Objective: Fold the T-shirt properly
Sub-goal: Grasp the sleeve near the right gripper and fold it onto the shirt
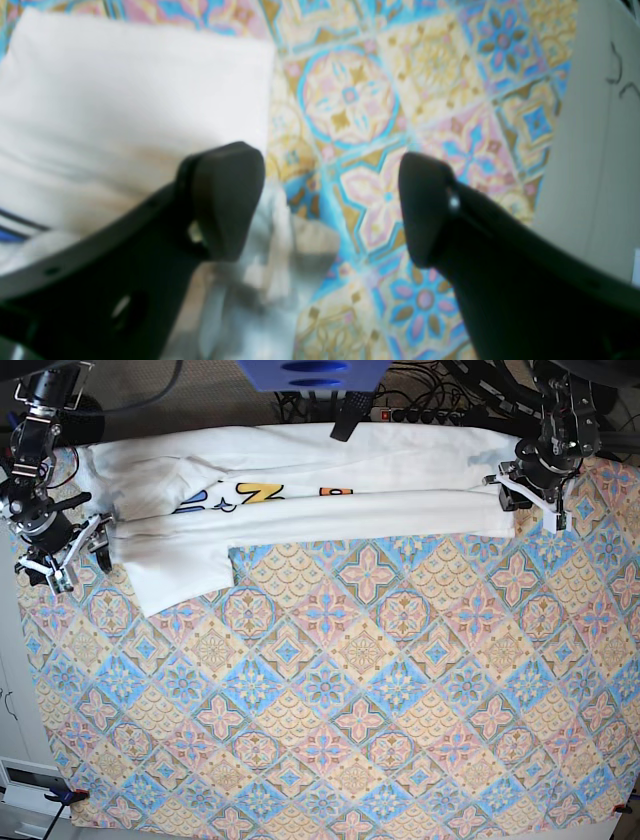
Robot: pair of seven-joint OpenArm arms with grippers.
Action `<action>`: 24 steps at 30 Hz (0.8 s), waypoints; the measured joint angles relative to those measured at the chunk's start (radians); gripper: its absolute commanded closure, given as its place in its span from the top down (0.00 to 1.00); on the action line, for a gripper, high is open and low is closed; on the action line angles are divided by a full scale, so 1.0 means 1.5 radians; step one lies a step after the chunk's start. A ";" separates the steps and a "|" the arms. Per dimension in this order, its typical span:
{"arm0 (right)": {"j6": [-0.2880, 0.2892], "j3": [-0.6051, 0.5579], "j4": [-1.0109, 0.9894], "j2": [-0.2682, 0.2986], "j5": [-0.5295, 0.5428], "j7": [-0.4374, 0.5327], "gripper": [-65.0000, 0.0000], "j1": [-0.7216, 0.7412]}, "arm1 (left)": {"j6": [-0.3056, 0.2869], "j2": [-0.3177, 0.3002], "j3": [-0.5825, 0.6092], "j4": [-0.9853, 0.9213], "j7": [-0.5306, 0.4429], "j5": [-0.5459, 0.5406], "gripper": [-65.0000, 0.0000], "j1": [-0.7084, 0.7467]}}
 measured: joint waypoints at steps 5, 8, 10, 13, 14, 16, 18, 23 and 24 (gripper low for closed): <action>0.000 -0.069 -0.004 0.000 0.002 -0.053 0.69 0.080 | 0.000 0.001 0.000 0.000 0.000 -0.001 0.27 0.000; -0.001 -0.103 -0.001 -0.002 0.010 -0.059 0.69 0.110 | 0.000 0.002 0.000 0.000 0.000 -0.002 0.27 0.000; 0.000 -0.121 -0.008 -0.002 0.003 -0.083 0.69 0.119 | 0.000 0.001 0.000 0.000 0.000 -0.002 0.27 0.000; 0.000 -0.146 -0.067 0.001 0.002 -0.086 0.69 0.147 | 0.000 0.002 0.000 0.000 0.000 -0.002 0.28 0.000; -0.001 -0.155 -0.092 0.000 0.002 -0.087 0.69 0.164 | 0.000 0.001 0.000 0.000 0.000 -0.002 0.28 0.000; -0.001 -0.168 -0.139 0.001 0.005 -0.078 0.69 0.190 | 0.000 0.002 0.000 0.000 0.000 -0.002 0.28 0.000; -0.001 -0.180 -0.179 0.000 0.007 -0.074 0.69 0.207 | 0.000 0.001 0.000 0.000 0.000 -0.002 0.28 0.000; -0.006 -0.192 -0.266 -0.020 0.003 -0.043 0.69 0.231 | 0.000 0.002 -0.002 0.000 0.001 -0.003 0.28 0.001; -0.006 -0.192 -0.282 -0.028 0.004 -0.035 0.69 0.233 | 0.000 0.002 -0.003 0.000 0.000 -0.003 0.28 0.002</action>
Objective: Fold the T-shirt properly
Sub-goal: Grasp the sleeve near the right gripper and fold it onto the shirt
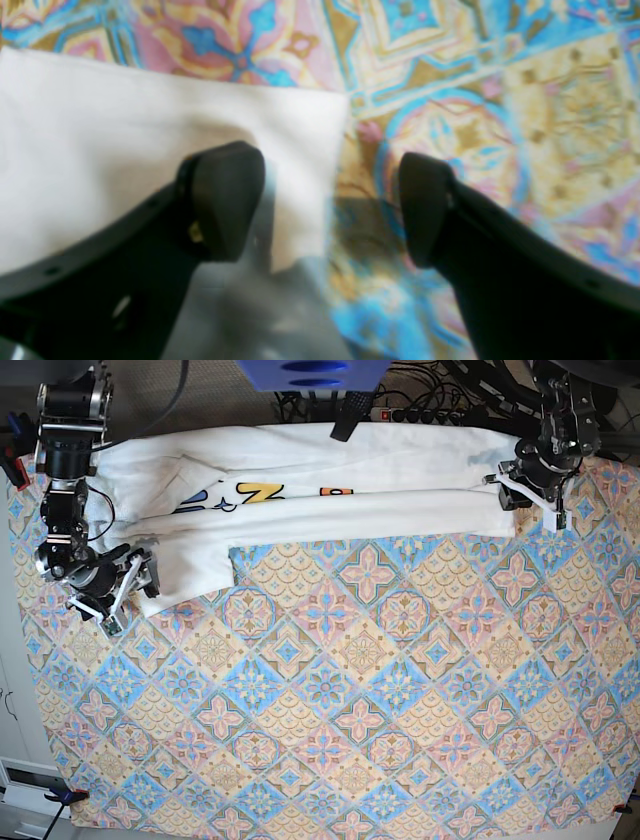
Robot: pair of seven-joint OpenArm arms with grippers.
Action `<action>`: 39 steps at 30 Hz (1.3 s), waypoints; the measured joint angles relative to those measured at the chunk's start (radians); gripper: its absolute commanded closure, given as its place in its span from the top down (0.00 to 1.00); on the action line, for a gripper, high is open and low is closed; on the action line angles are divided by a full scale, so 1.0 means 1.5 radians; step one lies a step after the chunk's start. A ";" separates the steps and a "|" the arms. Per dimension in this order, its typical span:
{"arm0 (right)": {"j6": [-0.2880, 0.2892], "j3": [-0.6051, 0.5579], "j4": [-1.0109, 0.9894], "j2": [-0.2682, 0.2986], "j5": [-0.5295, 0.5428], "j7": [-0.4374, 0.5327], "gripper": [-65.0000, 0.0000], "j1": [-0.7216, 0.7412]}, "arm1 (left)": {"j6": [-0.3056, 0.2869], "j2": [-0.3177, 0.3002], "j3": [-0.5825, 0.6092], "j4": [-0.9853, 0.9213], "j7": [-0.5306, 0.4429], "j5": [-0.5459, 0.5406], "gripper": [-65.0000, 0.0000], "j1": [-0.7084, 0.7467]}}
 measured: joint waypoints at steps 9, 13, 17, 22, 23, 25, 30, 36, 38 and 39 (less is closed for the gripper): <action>0.006 -0.001 -0.094 -0.005 0.018 0.072 0.69 0.009 | 0.002 0.000 -0.002 0.001 0.003 0.001 0.57 0.001; 0.007 0.005 -0.098 -0.005 0.018 0.081 0.69 0.009 | 0.003 -0.003 -0.002 0.003 0.002 0.000 0.65 0.012; 0.007 0.005 -0.098 -0.005 0.018 0.082 0.69 0.009 | 0.003 -0.002 -0.002 0.003 0.002 0.000 0.65 0.013; 0.009 0.022 -0.098 -0.007 0.018 0.079 0.69 0.009 | 0.002 -0.001 -0.015 0.003 0.003 -0.017 0.65 0.012; 0.008 0.036 -0.098 -0.008 0.018 0.074 0.69 0.008 | 0.002 -0.001 -0.022 0.003 0.002 -0.025 0.65 0.013; 0.006 0.056 -0.099 -0.007 0.013 0.070 0.69 0.006 | 0.006 -0.003 -0.033 0.003 0.002 -0.037 0.65 0.013; 0.004 0.060 -0.111 -0.003 -0.001 0.050 0.69 0.031 | 0.003 -0.002 -0.032 0.003 0.003 -0.042 0.65 0.013; -0.004 -0.021 -0.110 0.001 -0.004 0.054 0.69 0.046 | 0.004 -0.002 -0.032 0.003 0.002 -0.043 0.65 0.013; -0.013 -0.071 -0.108 0.002 0.010 0.068 0.69 0.045 | 0.003 -0.002 -0.032 0.003 0.002 -0.043 0.65 0.013; -0.012 -0.091 -0.105 0.003 0.011 0.070 0.69 0.047 | 0.002 -0.002 -0.032 0.003 0.002 -0.043 0.65 0.011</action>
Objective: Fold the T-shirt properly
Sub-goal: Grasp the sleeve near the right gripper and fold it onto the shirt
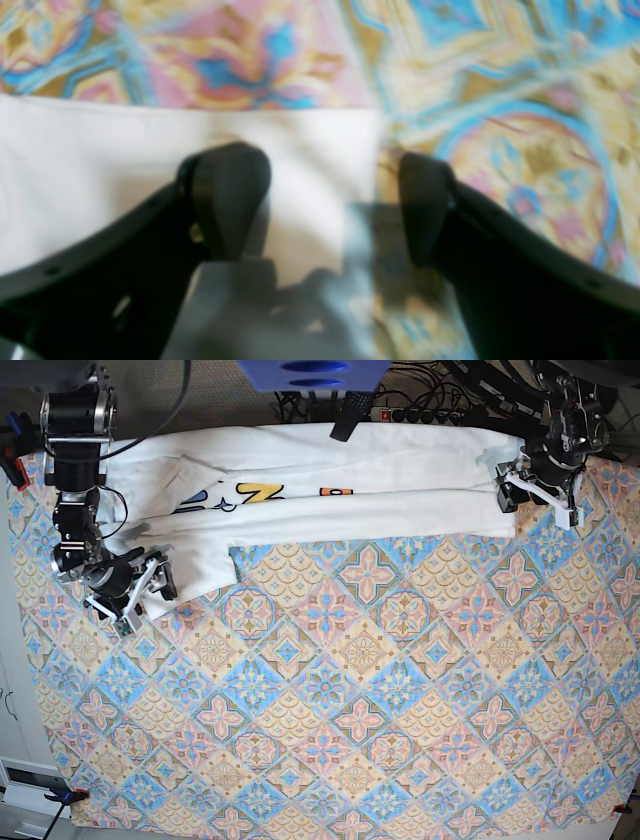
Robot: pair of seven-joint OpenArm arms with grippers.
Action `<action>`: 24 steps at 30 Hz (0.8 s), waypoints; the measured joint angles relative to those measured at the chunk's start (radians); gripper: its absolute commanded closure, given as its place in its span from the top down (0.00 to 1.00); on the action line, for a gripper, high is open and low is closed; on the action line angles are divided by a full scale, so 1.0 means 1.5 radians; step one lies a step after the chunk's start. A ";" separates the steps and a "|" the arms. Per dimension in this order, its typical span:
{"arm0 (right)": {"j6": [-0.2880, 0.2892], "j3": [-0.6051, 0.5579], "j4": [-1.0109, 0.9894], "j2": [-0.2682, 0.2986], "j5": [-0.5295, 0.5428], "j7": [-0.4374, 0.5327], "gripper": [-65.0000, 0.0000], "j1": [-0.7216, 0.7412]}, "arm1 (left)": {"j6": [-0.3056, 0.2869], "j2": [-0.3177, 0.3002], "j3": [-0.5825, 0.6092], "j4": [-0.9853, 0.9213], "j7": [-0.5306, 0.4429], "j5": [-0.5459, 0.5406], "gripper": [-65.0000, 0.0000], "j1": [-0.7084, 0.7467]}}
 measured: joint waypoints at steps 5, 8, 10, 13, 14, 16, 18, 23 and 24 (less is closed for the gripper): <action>0.001 -0.033 0.001 -0.001 0.002 0.008 0.65 0.004 | 0.002 -0.001 0.000 0.000 0.000 0.000 0.65 -0.001; 0.002 -0.035 0.001 -0.001 0.002 0.008 0.60 0.004 | 0.000 0.000 0.000 0.000 0.000 0.000 0.65 0.000; 0.002 -0.035 0.001 -0.001 0.002 0.008 0.58 0.004 | 0.001 0.000 0.000 0.000 0.000 0.000 0.65 0.000; 0.002 -0.035 0.002 -0.001 0.002 0.008 0.53 0.004 | 0.001 -0.001 0.000 0.000 0.000 0.000 0.65 -0.001; 0.002 -0.035 0.002 -0.001 0.002 0.008 0.49 0.004 | 0.001 0.000 0.000 0.000 0.000 0.000 0.65 -0.002; 0.002 -0.035 0.005 -0.001 0.003 0.009 0.38 -0.002 | 0.001 0.000 0.000 0.000 0.000 0.000 0.65 -0.002; 0.000 -0.034 0.006 -0.001 0.005 0.016 0.22 -0.006 | 0.001 0.000 0.000 0.000 0.000 0.000 0.65 -0.002; 0.000 -0.034 0.007 -0.001 0.007 0.015 0.00 -0.007 | 0.001 0.000 0.000 0.000 0.000 0.000 0.65 -0.002; 0.000 -0.034 0.008 -0.001 0.007 0.015 0.00 -0.007 | 0.001 0.000 0.000 0.000 0.000 0.000 0.65 -0.002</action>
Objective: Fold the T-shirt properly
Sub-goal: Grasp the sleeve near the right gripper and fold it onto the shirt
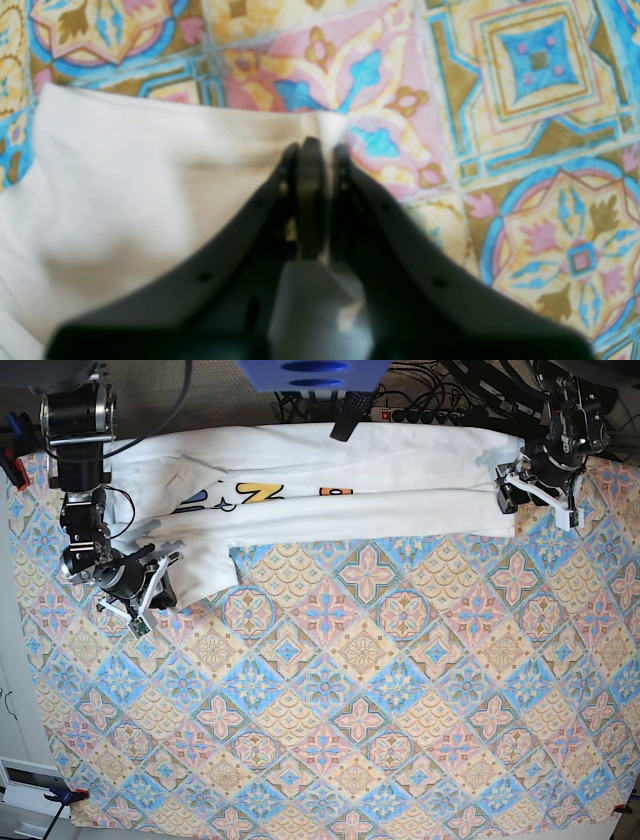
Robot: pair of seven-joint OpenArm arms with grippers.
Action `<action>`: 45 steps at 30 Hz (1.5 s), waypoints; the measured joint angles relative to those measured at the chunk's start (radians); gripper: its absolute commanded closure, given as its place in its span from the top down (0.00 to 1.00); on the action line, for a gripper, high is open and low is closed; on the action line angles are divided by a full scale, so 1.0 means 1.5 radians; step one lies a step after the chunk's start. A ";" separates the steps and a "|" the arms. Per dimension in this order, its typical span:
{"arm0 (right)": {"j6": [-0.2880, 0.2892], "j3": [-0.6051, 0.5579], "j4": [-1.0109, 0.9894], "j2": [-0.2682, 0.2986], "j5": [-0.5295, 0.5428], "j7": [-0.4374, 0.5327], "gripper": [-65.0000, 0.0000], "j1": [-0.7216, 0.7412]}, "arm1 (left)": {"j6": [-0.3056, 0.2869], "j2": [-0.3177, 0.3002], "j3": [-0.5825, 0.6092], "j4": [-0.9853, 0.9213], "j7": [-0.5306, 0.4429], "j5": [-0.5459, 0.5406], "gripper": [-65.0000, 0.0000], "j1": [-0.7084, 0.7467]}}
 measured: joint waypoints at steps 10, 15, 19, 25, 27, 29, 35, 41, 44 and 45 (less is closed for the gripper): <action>0.017 0.065 0.171 -0.008 -0.010 -0.047 0.00 -0.129 | 0.001 0.000 0.000 0.000 -0.001 0.000 0.65 0.000; 0.011 0.143 0.341 -0.004 -0.022 -0.128 0.00 -0.201 | 0.000 0.001 0.000 0.000 -0.001 -0.003 0.65 0.000; 0.013 0.175 0.465 -0.006 -0.019 -0.156 0.00 -0.270 | 0.001 0.000 0.000 0.000 -0.002 -0.004 0.65 0.000; 0.015 0.211 0.595 -0.007 -0.020 -0.213 0.00 -0.372 | 0.000 0.000 0.000 0.000 0.000 -0.004 0.65 0.000; 0.013 0.213 0.623 -0.006 -0.017 -0.214 0.00 -0.400 | 0.000 0.000 0.000 0.000 0.000 -0.004 0.65 0.000; 0.018 0.213 0.640 -0.007 -0.016 -0.215 0.00 -0.428 | 0.002 0.000 0.000 0.000 0.000 -0.004 0.65 0.000; 0.017 0.215 0.656 -0.008 -0.018 -0.218 0.00 -0.495 | 0.000 0.000 0.000 0.000 -0.001 -0.005 0.65 0.000; 0.017 0.211 0.656 -0.008 -0.015 -0.235 0.00 -0.502 | 0.000 0.000 0.000 0.000 -0.001 -0.005 0.65 0.000; 0.017 0.211 0.657 -0.008 -0.017 -0.302 0.00 -0.501 | 0.000 0.000 0.000 0.000 -0.001 -0.005 0.65 0.000; 0.017 0.211 0.657 -0.008 -0.017 -0.314 0.00 -0.501 | 0.000 0.000 0.000 0.000 -0.001 -0.005 0.65 0.000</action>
